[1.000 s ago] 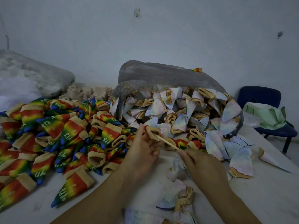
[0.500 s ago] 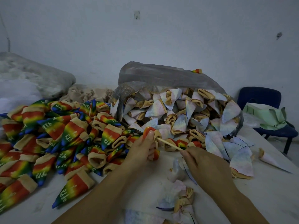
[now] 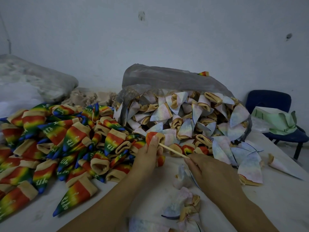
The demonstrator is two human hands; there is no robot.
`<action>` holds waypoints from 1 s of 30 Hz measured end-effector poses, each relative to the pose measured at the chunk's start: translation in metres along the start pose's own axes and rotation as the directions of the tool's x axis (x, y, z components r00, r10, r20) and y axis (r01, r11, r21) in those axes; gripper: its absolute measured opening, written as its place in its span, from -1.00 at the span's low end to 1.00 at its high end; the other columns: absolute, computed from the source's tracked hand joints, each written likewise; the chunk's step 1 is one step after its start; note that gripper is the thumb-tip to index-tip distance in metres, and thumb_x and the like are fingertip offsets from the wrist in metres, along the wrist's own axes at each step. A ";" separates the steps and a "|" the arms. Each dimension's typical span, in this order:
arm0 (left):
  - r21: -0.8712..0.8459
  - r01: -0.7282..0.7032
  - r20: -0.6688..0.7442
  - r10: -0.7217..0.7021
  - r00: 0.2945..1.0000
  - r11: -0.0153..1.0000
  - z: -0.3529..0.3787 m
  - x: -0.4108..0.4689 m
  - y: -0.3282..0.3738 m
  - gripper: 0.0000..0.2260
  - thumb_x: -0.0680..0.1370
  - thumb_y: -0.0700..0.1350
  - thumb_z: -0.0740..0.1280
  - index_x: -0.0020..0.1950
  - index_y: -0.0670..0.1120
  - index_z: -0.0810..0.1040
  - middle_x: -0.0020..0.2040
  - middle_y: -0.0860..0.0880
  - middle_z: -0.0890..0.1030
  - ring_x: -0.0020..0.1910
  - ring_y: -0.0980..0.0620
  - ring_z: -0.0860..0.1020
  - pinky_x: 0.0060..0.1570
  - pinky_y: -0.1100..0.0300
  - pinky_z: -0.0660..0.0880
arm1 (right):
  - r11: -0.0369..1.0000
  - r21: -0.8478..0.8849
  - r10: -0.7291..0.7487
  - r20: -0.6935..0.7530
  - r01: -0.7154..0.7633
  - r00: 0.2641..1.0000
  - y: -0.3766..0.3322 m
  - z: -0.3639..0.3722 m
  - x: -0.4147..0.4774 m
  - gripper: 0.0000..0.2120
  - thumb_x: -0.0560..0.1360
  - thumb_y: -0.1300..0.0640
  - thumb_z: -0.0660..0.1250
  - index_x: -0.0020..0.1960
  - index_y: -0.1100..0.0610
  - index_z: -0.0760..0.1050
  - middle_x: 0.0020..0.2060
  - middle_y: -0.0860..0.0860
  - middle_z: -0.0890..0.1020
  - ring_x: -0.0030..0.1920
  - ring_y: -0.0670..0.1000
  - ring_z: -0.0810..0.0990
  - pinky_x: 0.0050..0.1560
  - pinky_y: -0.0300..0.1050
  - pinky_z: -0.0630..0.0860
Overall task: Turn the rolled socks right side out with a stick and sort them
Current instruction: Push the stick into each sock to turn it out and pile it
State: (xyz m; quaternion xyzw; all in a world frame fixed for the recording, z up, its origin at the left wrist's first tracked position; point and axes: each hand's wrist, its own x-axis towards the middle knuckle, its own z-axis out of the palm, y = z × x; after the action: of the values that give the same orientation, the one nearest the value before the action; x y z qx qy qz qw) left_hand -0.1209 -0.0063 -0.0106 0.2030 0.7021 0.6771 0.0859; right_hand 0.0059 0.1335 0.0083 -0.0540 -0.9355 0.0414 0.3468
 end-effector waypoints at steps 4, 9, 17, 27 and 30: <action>0.131 -0.065 0.034 0.061 0.998 0.989 0.007 -0.004 0.000 -0.45 0.62 0.26 -0.02 -0.39 -0.02 0.43 -0.59 0.12 0.34 -0.57 0.22 0.31 -0.46 0.37 0.26 | 1.000 0.008 0.023 0.001 -0.023 1.000 -0.008 0.002 -0.002 -0.85 0.49 0.09 0.38 -0.25 0.07 0.57 -0.47 -0.05 0.55 -0.51 -0.05 0.48 -0.52 -0.21 0.28; 0.090 -0.134 0.065 0.129 0.990 0.987 0.015 -0.009 0.004 -0.53 0.69 0.08 0.03 -0.39 -0.04 0.33 -0.58 0.12 0.29 -0.55 0.20 0.26 -0.49 0.39 0.22 | 0.938 0.144 0.271 0.257 -0.314 0.928 -0.019 0.017 0.000 -0.67 0.58 -0.13 0.14 0.10 0.05 0.55 -0.04 -0.04 0.63 -0.04 -0.07 0.56 -0.11 -0.28 0.31; -0.071 0.058 0.080 -0.053 0.995 0.996 0.009 -0.004 -0.008 -0.44 0.65 0.22 0.05 -0.49 0.01 0.36 -0.53 0.04 0.26 -0.56 0.11 0.20 -0.50 0.24 0.14 | 0.980 0.147 0.105 0.179 -0.132 0.978 -0.012 0.012 -0.001 -0.67 0.59 -0.15 0.02 -0.13 -0.06 0.49 -0.34 -0.08 0.54 -0.34 -0.09 0.46 -0.32 -0.19 0.38; -0.262 0.116 0.071 -0.101 0.992 0.958 0.003 0.006 -0.019 -0.41 0.57 0.30 0.17 -0.54 -0.03 0.33 -0.54 -0.04 0.25 -0.58 0.04 0.18 -0.52 0.19 0.11 | 0.995 0.099 0.006 0.169 -0.023 0.986 -0.006 0.004 0.000 -0.69 0.58 -0.13 0.10 -0.10 -0.07 0.57 -0.30 -0.09 0.59 -0.31 -0.12 0.49 -0.40 -0.32 0.21; -0.209 0.054 0.063 -0.041 0.997 0.977 0.003 0.003 -0.017 -0.34 0.31 0.58 0.21 -0.54 -0.02 0.33 -0.53 -0.04 0.26 -0.57 0.04 0.20 -0.52 0.20 0.13 | 0.994 0.106 0.001 0.153 -0.018 0.988 -0.006 0.006 -0.001 -0.73 0.58 -0.10 0.14 -0.12 -0.06 0.57 -0.31 -0.08 0.60 -0.32 -0.13 0.50 -0.42 -0.40 0.21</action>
State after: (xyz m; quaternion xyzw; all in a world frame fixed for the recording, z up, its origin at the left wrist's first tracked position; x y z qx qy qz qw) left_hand -0.1252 -0.0024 -0.0274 0.1955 0.6285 0.7391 0.1433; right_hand 0.0024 0.1275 0.0041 -0.0364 -0.9555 0.0970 0.2763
